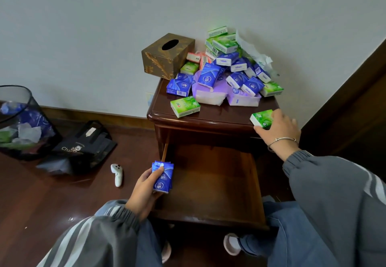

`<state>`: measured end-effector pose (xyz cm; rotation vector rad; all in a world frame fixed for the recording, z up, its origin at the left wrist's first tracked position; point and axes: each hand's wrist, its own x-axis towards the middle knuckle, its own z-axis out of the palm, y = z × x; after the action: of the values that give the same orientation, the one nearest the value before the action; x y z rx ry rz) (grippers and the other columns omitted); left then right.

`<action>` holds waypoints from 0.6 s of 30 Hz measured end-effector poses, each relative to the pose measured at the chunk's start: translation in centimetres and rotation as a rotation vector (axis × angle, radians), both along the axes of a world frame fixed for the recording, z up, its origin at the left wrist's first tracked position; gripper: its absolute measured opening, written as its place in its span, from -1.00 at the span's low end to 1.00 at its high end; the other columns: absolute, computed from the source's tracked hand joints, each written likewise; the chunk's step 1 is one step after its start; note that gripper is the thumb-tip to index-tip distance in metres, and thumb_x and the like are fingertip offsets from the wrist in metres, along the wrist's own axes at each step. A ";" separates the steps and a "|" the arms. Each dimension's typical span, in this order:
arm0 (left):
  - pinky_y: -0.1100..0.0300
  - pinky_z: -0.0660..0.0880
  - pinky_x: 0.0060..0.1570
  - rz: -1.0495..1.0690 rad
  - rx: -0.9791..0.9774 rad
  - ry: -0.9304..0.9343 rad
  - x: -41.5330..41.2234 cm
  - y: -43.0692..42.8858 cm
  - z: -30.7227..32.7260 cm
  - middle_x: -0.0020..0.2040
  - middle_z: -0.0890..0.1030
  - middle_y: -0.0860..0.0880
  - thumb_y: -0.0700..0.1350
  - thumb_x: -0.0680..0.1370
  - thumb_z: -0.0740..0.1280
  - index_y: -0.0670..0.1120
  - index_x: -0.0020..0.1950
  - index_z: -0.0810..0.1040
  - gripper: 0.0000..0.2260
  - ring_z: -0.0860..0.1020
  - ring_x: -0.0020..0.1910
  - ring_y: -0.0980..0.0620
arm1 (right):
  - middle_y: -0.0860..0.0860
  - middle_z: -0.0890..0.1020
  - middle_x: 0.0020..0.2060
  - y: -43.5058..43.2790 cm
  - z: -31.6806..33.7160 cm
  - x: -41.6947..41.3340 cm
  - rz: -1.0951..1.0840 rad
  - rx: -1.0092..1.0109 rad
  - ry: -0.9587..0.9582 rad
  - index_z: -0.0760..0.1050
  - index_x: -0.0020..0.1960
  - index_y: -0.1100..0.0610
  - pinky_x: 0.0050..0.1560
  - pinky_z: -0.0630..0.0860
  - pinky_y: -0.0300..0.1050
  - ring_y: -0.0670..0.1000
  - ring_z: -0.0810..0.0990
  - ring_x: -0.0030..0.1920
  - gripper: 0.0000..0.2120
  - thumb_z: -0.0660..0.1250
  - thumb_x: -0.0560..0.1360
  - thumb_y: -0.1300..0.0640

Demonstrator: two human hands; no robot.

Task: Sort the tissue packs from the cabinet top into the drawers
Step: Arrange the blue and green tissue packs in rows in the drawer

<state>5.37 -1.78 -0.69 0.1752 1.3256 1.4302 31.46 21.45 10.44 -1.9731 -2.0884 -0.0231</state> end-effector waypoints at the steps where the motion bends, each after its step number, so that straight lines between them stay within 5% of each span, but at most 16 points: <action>1: 0.13 0.53 -0.25 -0.003 0.002 0.006 0.0 0.0 -0.1 -0.07 0.61 -0.13 -0.05 0.52 0.37 -0.24 0.26 0.49 -0.61 0.56 -0.19 -0.01 | 0.18 0.54 0.09 -0.4 -0.1 -0.3 0.028 0.025 0.066 0.38 0.16 0.15 0.03 0.42 0.07 0.26 0.44 0.11 -0.45 0.41 0.32 -0.14; 5: 0.11 0.53 -0.20 -0.009 0.017 0.000 -0.6 -0.1 -0.5 -0.04 0.63 -0.13 -0.02 0.49 0.40 -0.20 0.25 0.50 -0.60 0.59 -0.15 -0.02 | 0.14 0.54 0.11 -2.7 -0.3 -3.7 0.435 0.124 0.417 0.44 0.20 0.21 0.12 0.39 -0.05 0.16 0.50 0.10 -0.46 0.51 0.30 0.08; 8: 0.10 0.53 -0.17 -0.014 0.033 -0.010 -0.7 0.0 -0.7 -0.03 0.63 -0.14 0.00 0.49 0.40 -0.19 0.25 0.50 -0.59 0.58 -0.12 -0.03 | 0.05 0.49 0.19 -3.1 1.7 -8.1 0.703 -0.016 0.545 0.37 0.29 0.14 0.07 0.42 -0.21 -0.05 0.48 0.07 -0.41 0.50 0.32 0.14; 12: 0.17 0.53 -0.27 -0.015 0.048 -0.018 -0.7 0.1 -0.6 -0.08 0.63 -0.11 -0.01 0.50 0.39 -0.19 0.26 0.49 -0.59 0.59 -0.19 0.02 | 0.07 0.37 0.33 -0.9 4.7 -14.2 0.868 -0.161 0.402 0.28 0.41 0.12 0.16 0.35 -0.26 -0.03 0.41 0.22 -0.34 0.46 0.38 0.17; 15: 0.13 0.54 -0.21 -0.007 0.058 -0.028 -1.0 0.1 -0.5 -0.03 0.64 -0.13 -0.01 0.50 0.40 -0.18 0.25 0.50 -0.60 0.59 -0.14 -0.01 | 0.09 0.24 0.45 0.6 5.1 -17.2 0.916 -0.288 0.121 0.23 0.45 0.13 0.40 0.22 -0.14 0.05 0.23 0.44 -0.37 0.37 0.45 0.26; 18: 0.10 0.55 -0.16 0.008 0.067 -0.046 -1.1 0.1 -0.6 -0.01 0.65 -0.15 -0.02 0.49 0.40 -0.17 0.25 0.51 -0.61 0.61 -0.11 -0.03 | 0.09 0.20 0.48 1.1 4.5 -18.4 0.868 -0.378 -0.043 0.21 0.48 0.08 0.41 0.16 -0.10 0.10 0.18 0.47 -0.38 0.20 0.46 0.39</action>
<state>4.25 -1.72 -1.26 0.1802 1.2436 1.4781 13.02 22.54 14.90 -1.0430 -2.9519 0.5270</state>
